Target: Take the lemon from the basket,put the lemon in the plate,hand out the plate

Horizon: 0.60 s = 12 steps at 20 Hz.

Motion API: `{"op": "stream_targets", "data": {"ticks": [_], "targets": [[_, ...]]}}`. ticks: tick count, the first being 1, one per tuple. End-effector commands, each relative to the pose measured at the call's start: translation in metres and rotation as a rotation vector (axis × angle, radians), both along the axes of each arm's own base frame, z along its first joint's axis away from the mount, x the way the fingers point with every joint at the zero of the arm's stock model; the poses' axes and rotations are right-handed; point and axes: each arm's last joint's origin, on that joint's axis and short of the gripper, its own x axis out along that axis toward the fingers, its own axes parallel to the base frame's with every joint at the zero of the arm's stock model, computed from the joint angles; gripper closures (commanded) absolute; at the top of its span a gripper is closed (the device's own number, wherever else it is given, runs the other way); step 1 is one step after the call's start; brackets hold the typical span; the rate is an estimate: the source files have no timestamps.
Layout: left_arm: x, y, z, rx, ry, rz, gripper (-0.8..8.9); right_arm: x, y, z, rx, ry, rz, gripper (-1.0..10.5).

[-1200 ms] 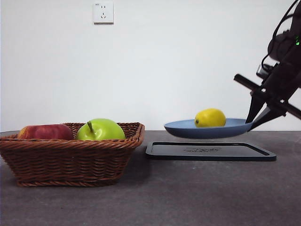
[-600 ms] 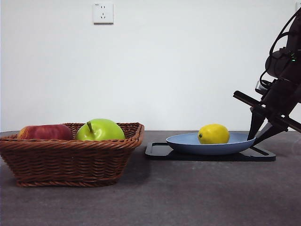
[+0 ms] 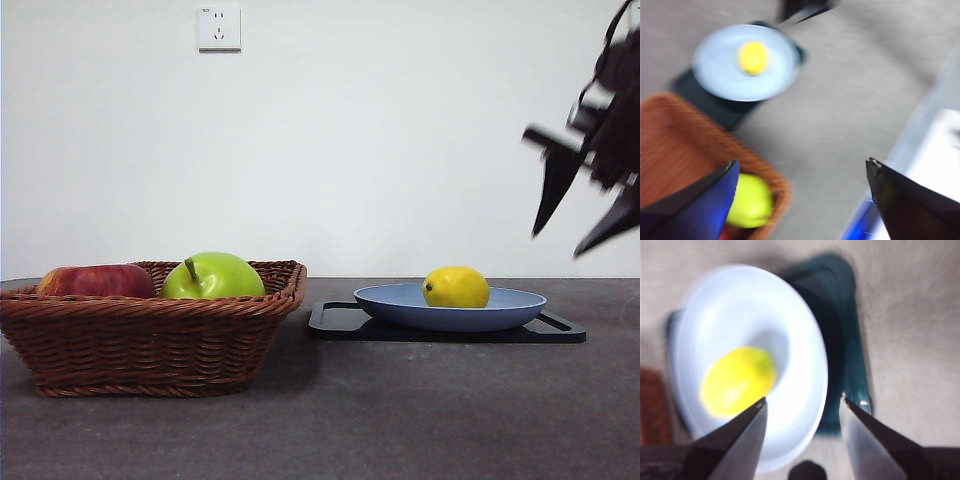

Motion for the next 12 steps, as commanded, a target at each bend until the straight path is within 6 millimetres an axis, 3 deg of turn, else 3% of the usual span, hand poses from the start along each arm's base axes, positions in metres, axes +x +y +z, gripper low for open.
{"op": "stream_targets", "data": {"ticks": [1,4,7,12], "targets": [[0.006,-0.006,0.001,0.058,-0.069,0.038,4.75,-0.013,0.001,0.022,-0.044,-0.036,0.08,7.8],[0.013,-0.007,-0.003,0.156,-0.141,0.085,6.86,-0.046,0.01,0.055,-0.057,-0.032,0.137,8.9],[0.018,-0.003,-0.003,0.207,-0.184,0.078,8.13,-0.076,0.025,0.08,-0.096,-0.06,0.225,9.3],[0.04,0.022,-0.005,0.233,-0.148,0.158,8.08,-0.135,0.064,0.126,-0.258,-0.248,0.362,9.4]]}}
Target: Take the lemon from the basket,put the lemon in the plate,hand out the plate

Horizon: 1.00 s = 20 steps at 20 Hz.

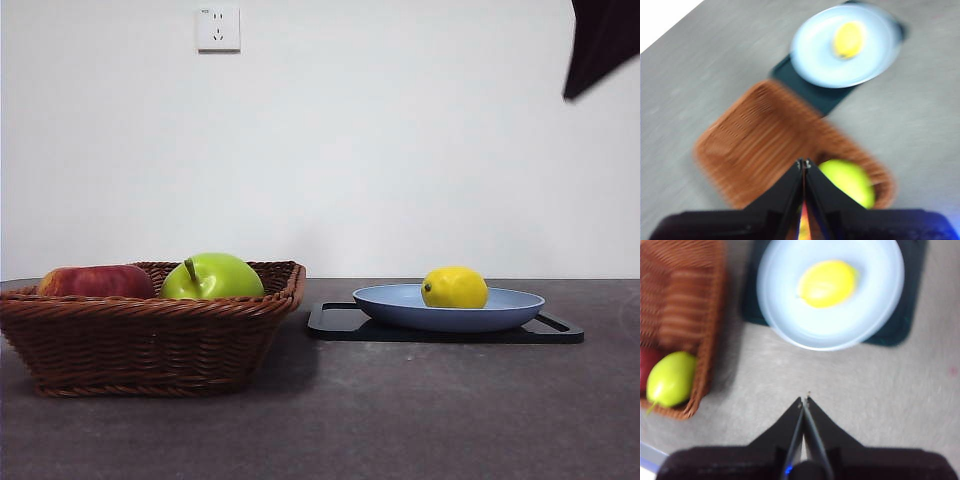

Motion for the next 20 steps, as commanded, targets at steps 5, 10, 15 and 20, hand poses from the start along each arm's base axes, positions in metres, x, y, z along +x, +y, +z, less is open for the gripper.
{"op": "stream_targets", "data": {"ticks": [5,10,15,20], "targets": [[0.01,0.033,0.006,-0.16,-0.056,-0.001,8.08,-0.07,0.021,0.048,-0.072,-0.426,0.062,9.4],[-0.012,0.062,-0.028,-0.302,-0.216,0.049,8.08,-0.107,0.013,0.034,-0.011,-0.677,0.014,9.4],[-0.047,0.085,-0.088,-0.444,-0.252,0.119,8.08,-0.134,0.0,-0.024,0.024,-0.832,-0.082,9.4],[-0.071,0.097,-0.102,-0.571,-0.261,0.098,8.07,-0.147,-0.007,-0.058,0.057,-0.869,-0.108,9.4]]}}
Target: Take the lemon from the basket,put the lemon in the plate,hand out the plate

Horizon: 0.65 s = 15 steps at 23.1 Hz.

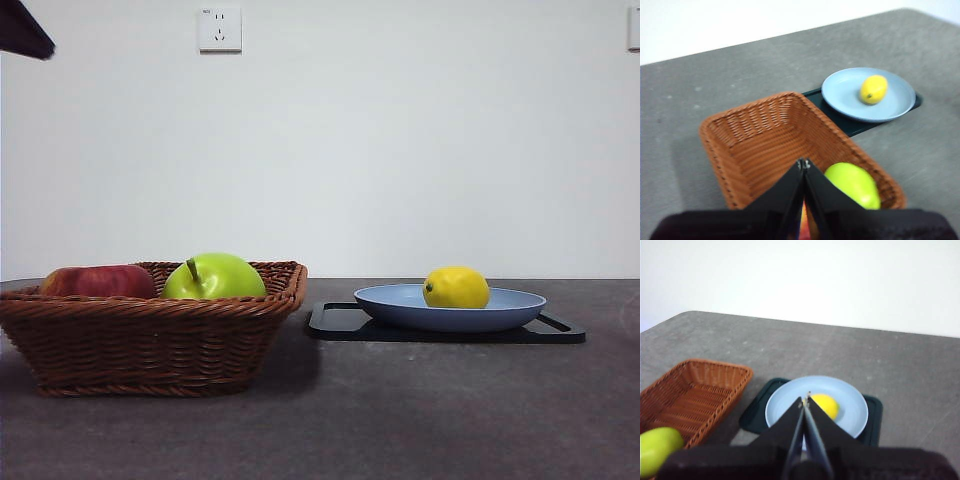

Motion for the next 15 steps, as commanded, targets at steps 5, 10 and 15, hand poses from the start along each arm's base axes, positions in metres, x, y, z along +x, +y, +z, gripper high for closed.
{"op": "stream_targets", "data": {"ticks": [5,10,15], "targets": [[-0.0093,0.0034,0.0117,-0.093,-0.05,-0.038,8.07,-0.0008,0.0002,-0.0034,0.009,0.009,-0.002,9.4],[-0.0065,0.0017,0.0099,-0.085,-0.034,-0.038,8.05,-0.0009,0.0002,-0.0033,0.01,0.009,-0.002,9.4],[-0.0048,0.0008,0.0088,-0.079,-0.025,-0.036,8.05,-0.0009,0.0002,-0.0033,0.01,0.009,-0.001,9.4]]}}
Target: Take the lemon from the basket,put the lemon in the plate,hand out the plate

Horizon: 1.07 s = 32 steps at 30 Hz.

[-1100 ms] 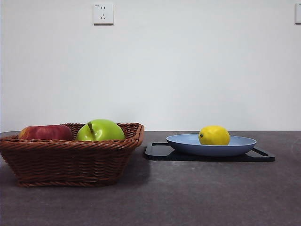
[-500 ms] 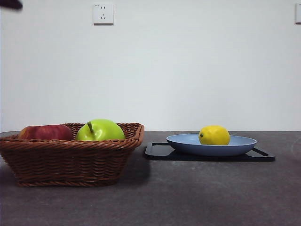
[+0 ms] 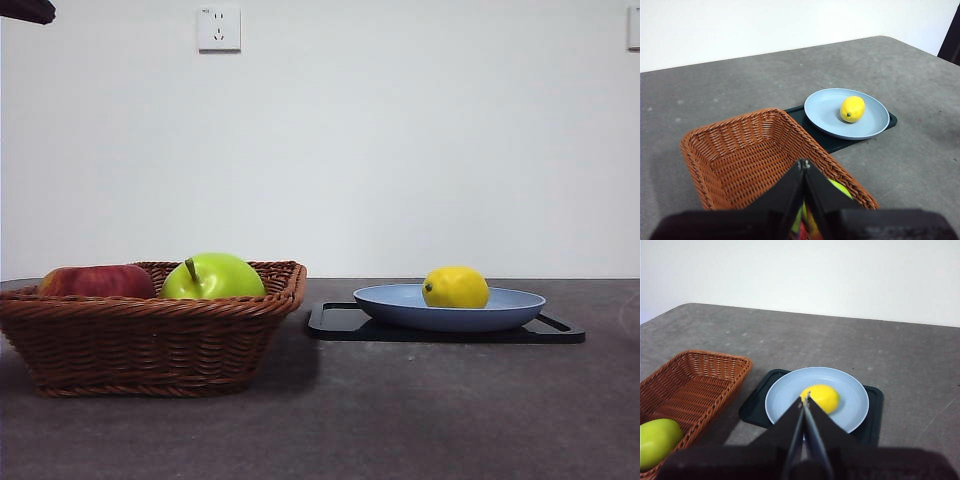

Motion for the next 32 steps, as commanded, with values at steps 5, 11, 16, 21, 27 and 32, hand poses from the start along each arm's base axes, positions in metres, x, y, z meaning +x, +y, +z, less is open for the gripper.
{"op": "stream_targets", "data": {"ticks": [5,11,16,21,27,32], "targets": [[-0.002,0.001,0.001,0.041,-0.013,-0.011,8.05,-0.001,0.0,0.003,0.012,-0.012,0.001,9.4],[-0.027,0.033,-0.009,0.126,-0.091,0.216,8.05,-0.001,0.0,0.003,0.011,-0.009,0.001,9.4],[-0.032,0.051,-0.032,0.089,-0.192,0.424,8.05,-0.001,0.0,0.003,0.011,-0.009,0.002,9.4],[-0.025,0.059,-0.065,0.083,-0.211,0.497,8.05,-0.001,0.0,0.003,0.011,-0.009,0.002,9.4],[-0.013,0.062,-0.102,0.093,-0.178,0.525,8.05,-0.001,0.0,0.003,0.011,-0.009,0.002,9.4],[-0.009,0.062,-0.125,0.093,-0.147,0.527,8.05,-0.001,0.0,0.003,0.011,-0.009,0.002,9.4]]}}
